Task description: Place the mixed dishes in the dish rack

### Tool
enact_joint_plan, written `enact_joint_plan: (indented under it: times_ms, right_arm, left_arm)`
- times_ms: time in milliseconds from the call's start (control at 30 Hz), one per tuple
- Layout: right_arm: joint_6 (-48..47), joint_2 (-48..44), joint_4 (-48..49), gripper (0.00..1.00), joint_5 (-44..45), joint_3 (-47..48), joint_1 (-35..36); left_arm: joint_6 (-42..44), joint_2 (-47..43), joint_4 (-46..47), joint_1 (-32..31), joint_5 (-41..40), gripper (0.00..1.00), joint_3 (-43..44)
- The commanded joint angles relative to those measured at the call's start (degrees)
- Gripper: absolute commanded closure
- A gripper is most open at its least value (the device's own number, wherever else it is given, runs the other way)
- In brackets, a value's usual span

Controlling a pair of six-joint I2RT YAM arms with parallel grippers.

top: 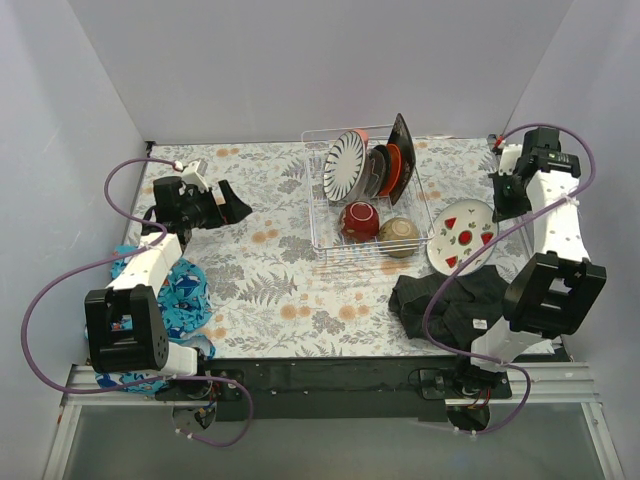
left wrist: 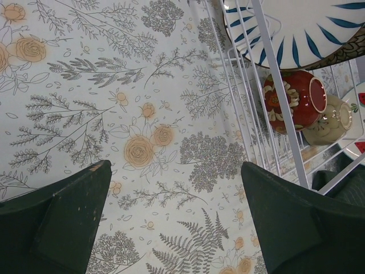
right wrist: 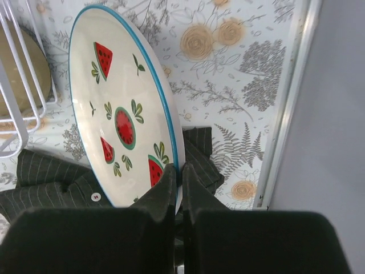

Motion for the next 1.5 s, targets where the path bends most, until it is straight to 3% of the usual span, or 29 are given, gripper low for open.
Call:
enact_joint_plan:
  times_ms: [0,367,667,867,1033,1267,1467]
  right_arm:
    - [4.17,-3.56,5.08,0.99,-0.70,8.98,0.01]
    - [9.72,-2.24,5.17,0.99,5.97,32.29,5.80]
    - [8.49,0.04,10.79,0.99,11.77,40.12,19.60]
    - [8.32,6.71,13.42,0.99,16.51,47.59,29.88]
    - [8.40,9.88,18.52,0.99,19.07,48.39,36.74]
    - [9.10,12.34,27.58,0.99,21.44,42.51,39.47]
    - [9.37,17.26,30.04,0.99,27.50,45.13,42.10]
  left_arm:
    - [-0.34,-1.87,1.43,-0.65,1.26,0.02,2.13]
    - [-0.34,-3.28,1.43,-0.83,0.99,0.02,1.60]
    - [-0.07,-4.15,1.43,-0.83,0.55,0.02,0.99]
    - [0.37,-5.38,0.91,-0.83,-0.06,0.02,0.02]
    - [0.63,-6.88,-0.23,-0.83,-0.24,0.02,-1.56]
    - [0.89,-8.81,-1.55,-0.83,-0.41,0.02,-2.88]
    - [1.69,-9.43,-2.52,-0.83,-0.68,0.02,-3.14]
